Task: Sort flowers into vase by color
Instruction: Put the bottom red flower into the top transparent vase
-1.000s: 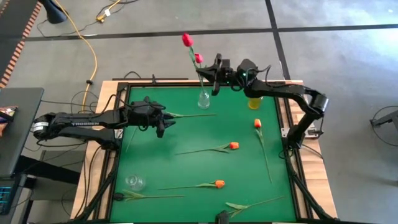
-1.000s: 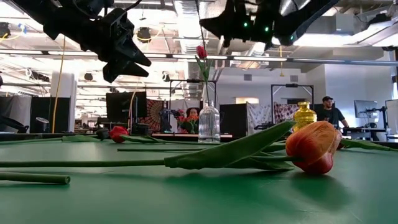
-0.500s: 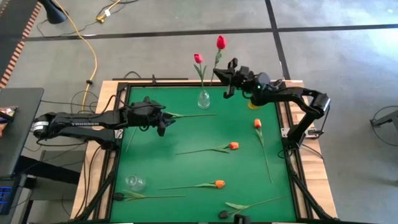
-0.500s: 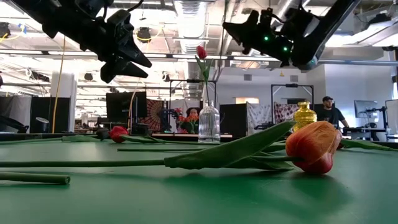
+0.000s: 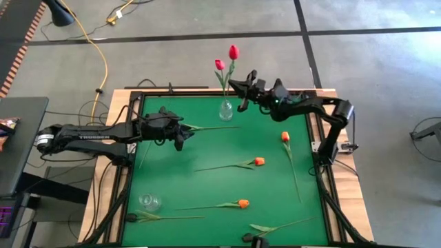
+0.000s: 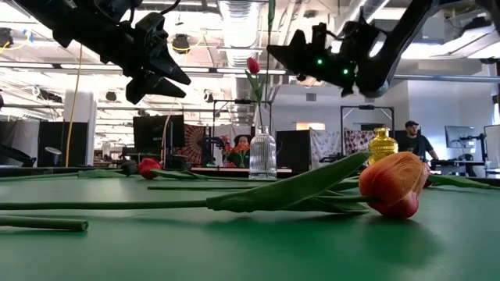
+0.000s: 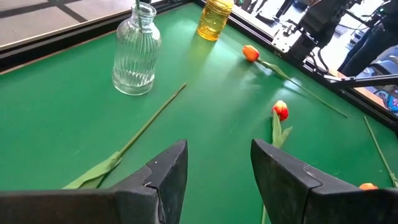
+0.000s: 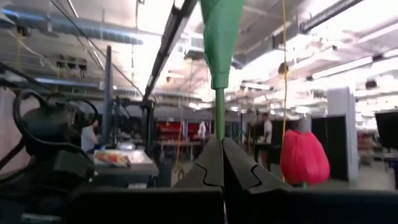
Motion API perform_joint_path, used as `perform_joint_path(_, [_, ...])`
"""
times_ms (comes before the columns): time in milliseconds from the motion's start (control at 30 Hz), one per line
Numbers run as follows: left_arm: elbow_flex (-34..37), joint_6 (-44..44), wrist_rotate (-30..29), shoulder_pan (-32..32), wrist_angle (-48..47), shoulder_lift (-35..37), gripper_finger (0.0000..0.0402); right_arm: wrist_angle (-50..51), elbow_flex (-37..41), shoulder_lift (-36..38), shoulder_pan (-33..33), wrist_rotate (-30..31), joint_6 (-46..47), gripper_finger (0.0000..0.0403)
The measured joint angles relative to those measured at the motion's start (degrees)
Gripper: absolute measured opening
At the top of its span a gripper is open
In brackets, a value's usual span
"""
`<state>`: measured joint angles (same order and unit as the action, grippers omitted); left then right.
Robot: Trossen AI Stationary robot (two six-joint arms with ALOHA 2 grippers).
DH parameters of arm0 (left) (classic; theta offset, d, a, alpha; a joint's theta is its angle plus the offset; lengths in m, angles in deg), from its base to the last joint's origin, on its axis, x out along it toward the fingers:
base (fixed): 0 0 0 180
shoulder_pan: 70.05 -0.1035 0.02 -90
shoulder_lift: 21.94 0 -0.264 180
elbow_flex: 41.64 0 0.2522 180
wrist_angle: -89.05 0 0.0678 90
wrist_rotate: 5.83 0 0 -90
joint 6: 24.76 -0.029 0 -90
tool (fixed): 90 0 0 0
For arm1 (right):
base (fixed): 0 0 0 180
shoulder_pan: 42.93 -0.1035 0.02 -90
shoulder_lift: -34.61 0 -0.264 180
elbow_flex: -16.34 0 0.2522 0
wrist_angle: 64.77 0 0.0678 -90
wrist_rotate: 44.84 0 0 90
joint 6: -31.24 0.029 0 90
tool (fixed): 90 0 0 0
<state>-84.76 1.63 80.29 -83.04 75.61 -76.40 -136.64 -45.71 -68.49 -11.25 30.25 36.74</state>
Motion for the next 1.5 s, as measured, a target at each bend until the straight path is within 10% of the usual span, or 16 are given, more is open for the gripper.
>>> perform_joint_path(1500, [0.00,1.40,0.01,1.46,-0.87,-0.02,0.0165,9.41,-0.07,-4.99,-0.44,1.83,-1.22,0.0054])
